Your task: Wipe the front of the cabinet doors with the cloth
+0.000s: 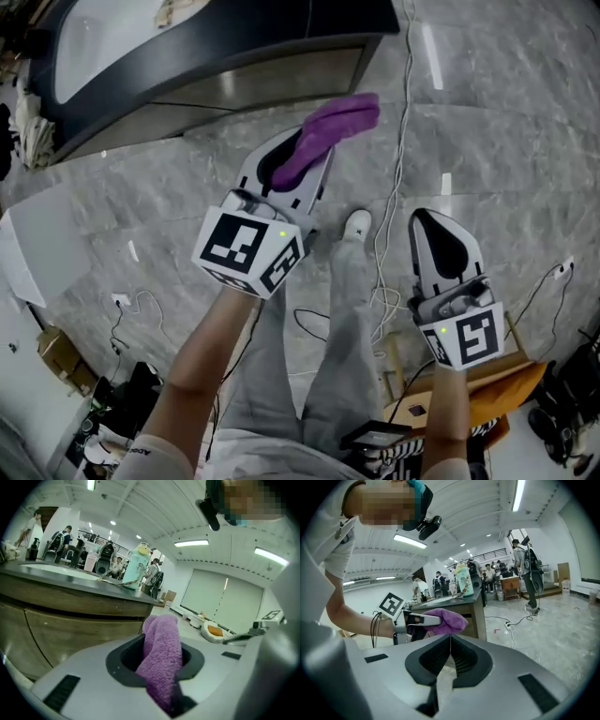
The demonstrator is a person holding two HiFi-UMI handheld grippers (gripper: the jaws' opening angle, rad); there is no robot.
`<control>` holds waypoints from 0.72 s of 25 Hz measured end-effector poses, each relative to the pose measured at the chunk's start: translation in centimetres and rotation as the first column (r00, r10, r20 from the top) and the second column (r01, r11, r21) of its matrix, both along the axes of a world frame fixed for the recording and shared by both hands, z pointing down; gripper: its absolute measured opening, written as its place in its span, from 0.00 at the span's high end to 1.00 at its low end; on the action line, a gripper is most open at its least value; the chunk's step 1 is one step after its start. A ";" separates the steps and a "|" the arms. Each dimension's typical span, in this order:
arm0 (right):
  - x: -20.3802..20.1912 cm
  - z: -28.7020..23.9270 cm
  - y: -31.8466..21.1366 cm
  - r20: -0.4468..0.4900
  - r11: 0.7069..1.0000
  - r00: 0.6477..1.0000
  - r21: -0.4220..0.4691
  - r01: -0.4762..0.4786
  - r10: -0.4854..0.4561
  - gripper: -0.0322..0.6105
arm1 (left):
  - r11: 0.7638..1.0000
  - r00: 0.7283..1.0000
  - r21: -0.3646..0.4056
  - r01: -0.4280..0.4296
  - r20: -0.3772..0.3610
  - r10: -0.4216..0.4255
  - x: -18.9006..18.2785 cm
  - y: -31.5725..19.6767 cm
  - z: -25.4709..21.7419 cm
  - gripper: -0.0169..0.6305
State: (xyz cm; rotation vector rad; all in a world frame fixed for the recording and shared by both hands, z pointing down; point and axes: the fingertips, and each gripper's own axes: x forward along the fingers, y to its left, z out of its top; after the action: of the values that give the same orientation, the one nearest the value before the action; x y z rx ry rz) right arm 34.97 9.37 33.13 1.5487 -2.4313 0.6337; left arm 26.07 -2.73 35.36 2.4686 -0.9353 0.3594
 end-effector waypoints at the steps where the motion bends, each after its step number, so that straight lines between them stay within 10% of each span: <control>1: -0.6 0.9 0.0 0.005 1.000 1.000 -0.004 0.001 -0.001 0.91 | 1.000 1.000 0.002 0.003 -0.006 -0.003 0.3 -0.7 0.9 0.83; 11: -2.2 3.7 -1.7 0.031 0.998 0.998 -0.034 0.057 -0.056 0.91 | 0.995 0.995 0.008 0.096 0.017 -0.096 3.0 -6.6 4.4 0.83; 18: -3.7 4.5 -3.5 0.015 0.992 0.994 -0.058 0.110 -0.109 0.91 | 0.976 0.976 -0.021 0.216 0.036 -0.215 -1.5 -9.3 6.1 0.83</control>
State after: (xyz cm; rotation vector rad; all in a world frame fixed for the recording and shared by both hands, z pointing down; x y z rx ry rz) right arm 31.24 5.87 37.60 1.3822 -2.4629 0.6889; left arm 24.53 -12.02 41.48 2.3154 -1.1927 0.3370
